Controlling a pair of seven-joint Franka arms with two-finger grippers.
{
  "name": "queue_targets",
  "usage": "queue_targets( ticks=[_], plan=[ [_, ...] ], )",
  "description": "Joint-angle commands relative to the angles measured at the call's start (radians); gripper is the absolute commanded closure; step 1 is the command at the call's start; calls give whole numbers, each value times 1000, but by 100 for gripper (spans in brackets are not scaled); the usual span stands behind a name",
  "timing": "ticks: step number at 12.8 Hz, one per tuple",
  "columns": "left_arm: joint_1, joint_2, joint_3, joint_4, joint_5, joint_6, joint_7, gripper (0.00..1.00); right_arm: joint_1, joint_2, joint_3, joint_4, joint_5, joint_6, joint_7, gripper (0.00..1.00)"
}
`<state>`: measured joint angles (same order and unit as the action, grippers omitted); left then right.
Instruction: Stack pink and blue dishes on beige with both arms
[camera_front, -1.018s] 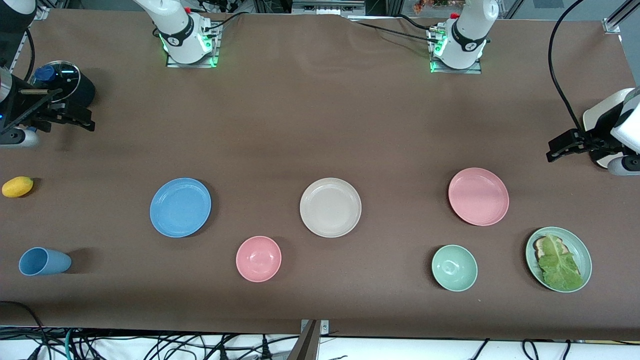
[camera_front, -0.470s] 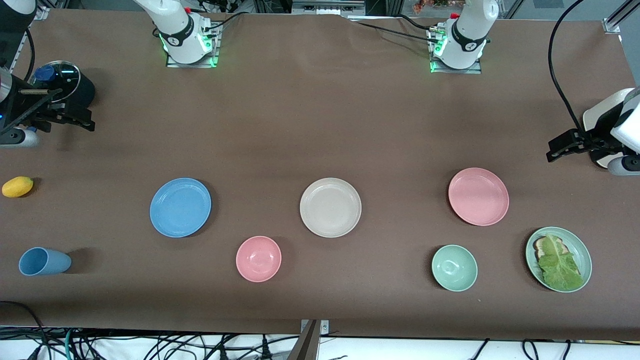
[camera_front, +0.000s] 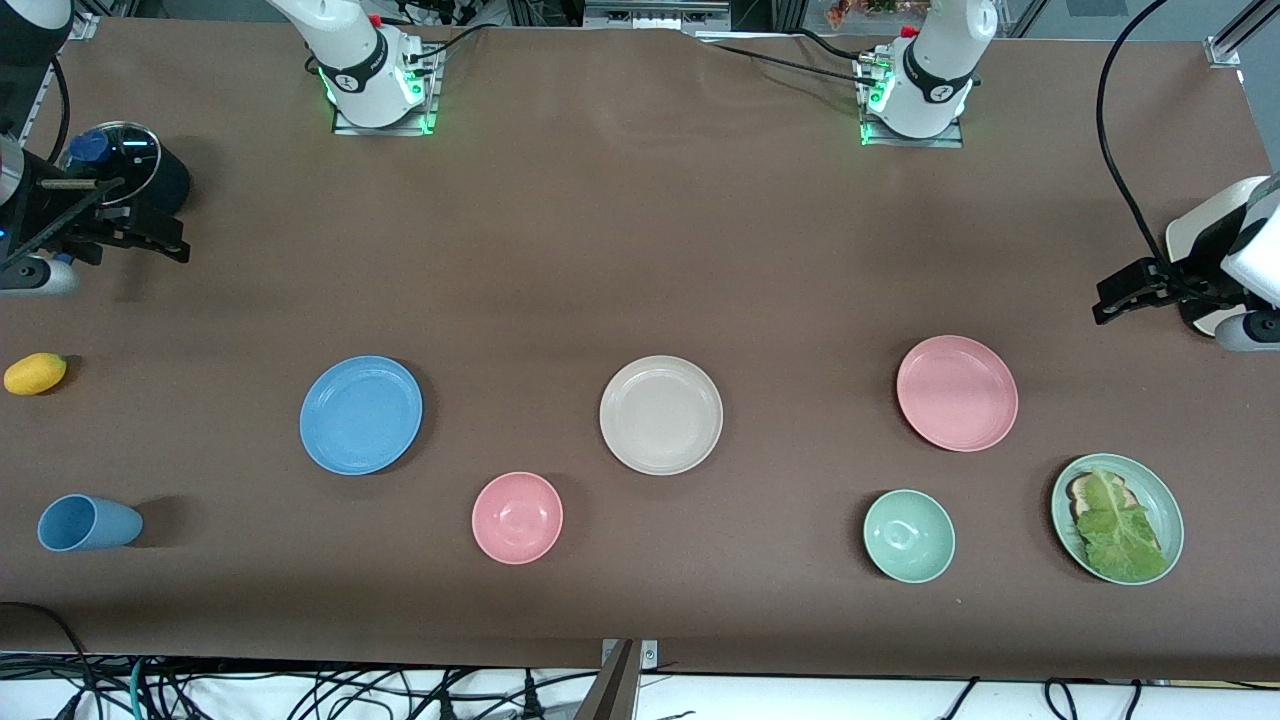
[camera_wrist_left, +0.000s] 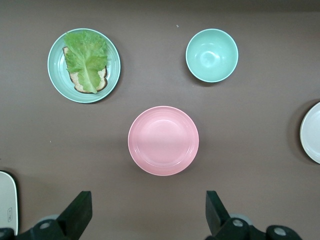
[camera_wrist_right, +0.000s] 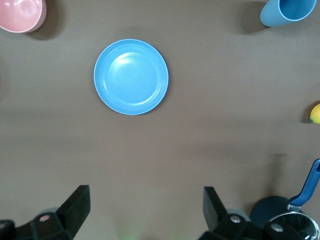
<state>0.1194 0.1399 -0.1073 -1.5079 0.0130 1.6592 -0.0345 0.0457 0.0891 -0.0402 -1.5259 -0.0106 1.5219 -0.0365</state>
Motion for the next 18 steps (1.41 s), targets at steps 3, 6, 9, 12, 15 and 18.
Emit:
queue_targets(
  ticks=[3, 6, 9, 12, 15, 18],
  plan=[
    [2, 17, -2, 35, -11, -7, 21, 0, -3, 4, 3, 12, -5, -9, 10, 0],
    [2, 18, -2, 35, -11, -7, 21, 0, -3, 4, 3, 12, -5, -9, 12, 0],
    [0, 21, -2, 35, -10, -7, 18, 0, -3, 4, 3, 12, -5, -9, 12, 0],
    [-4, 36, -3, 35, -16, -7, 18, 0, -4, 4, 2, 10, -5, -9, 12, 0],
    [6, 105, 1, 37, -15, -7, 19, 0, -4, 4, 2, 10, -5, -3, 12, 0],
    [9, 177, 3, 37, -19, -7, 4, 0, -4, 4, 2, 10, -5, 1, 12, 0]
  ],
)
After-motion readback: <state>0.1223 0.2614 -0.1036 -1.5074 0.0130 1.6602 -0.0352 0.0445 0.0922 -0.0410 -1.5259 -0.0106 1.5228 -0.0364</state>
